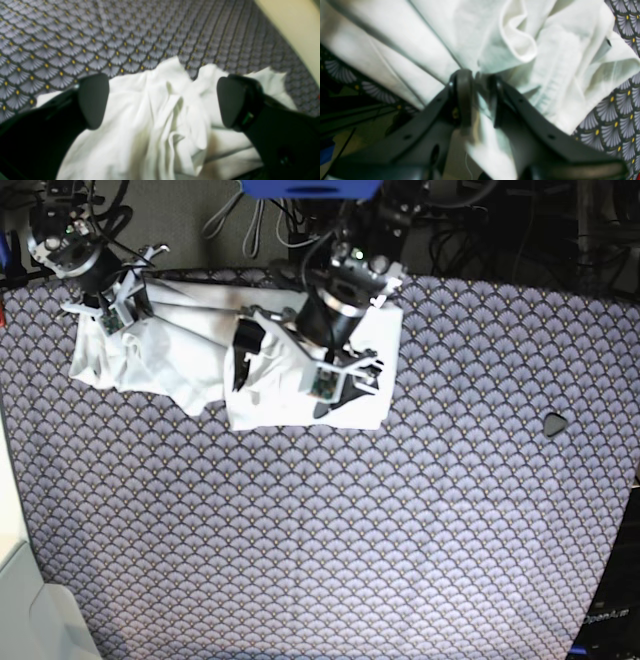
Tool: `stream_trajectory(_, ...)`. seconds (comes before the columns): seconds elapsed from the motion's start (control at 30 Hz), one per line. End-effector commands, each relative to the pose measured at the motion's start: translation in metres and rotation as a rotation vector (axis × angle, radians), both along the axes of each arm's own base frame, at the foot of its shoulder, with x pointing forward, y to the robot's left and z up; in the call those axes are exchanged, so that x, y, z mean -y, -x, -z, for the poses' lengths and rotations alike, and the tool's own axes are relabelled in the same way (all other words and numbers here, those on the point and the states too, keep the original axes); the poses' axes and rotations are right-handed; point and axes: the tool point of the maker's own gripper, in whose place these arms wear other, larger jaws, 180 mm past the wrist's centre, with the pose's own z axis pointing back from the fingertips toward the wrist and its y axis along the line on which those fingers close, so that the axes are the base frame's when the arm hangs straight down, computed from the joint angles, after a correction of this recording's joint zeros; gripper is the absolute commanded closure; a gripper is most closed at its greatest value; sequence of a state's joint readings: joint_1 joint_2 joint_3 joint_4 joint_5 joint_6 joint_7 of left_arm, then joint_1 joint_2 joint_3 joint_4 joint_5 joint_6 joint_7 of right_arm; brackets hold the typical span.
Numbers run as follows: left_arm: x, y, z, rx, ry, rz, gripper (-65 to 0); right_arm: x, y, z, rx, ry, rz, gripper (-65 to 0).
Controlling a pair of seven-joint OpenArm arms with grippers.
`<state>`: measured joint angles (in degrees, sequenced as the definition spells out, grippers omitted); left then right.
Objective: Fold the T-shirt properly
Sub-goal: 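Fold the grasped end inward toward the right gripper with the left gripper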
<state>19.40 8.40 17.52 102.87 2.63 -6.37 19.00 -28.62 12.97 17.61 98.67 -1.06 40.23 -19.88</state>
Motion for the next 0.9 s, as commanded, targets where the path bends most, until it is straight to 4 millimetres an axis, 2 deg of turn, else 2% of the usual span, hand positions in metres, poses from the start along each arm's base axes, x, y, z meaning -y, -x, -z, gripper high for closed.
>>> stream_trajectory(0.0,0.001,-0.005,-0.022,0.073,0.047,-0.015,-65.0,0.001,-0.006,-0.009,0.038,-0.005,-0.003,-14.0)
stream_trajectory(0.07,-0.003,-0.005,-0.028,0.102,0.064,-0.033,-65.0,0.001,-0.006,-0.009,0.038,-0.005,-0.003,-14.0)
stream_trajectory(0.23,-0.008,-0.004,-0.025,0.101,0.055,-0.042,-65.0,0.001,-0.007,-0.01,0.04,-0.005,-0.003,-14.0)
stream_trajectory(0.4,-0.046,-0.011,-0.024,0.103,0.026,-0.141,-65.0,0.001,-0.007,-0.01,0.041,-0.002,-0.005,-14.0)
stream_trajectory(0.47,-0.055,-0.013,-0.026,0.111,0.017,-0.162,-65.0,0.002,-0.007,-0.011,0.043,-0.001,-0.005,-14.0)
stream_trajectory(0.6,-0.071,-0.014,-0.018,0.083,-0.011,-0.194,-65.0,0.002,-0.008,-0.011,0.045,-0.001,-0.005,-14.0)
stream_trajectory(0.7,-0.075,-0.012,-0.001,-0.012,-0.056,-0.183,-65.0,0.002,-0.014,-0.014,0.058,-0.001,-0.005,-14.0)
stream_trajectory(0.87,-0.094,-0.019,0.001,-0.051,0.009,-0.214,-65.0,0.002,-0.016,-0.015,0.064,0.0,-0.006,-14.0)
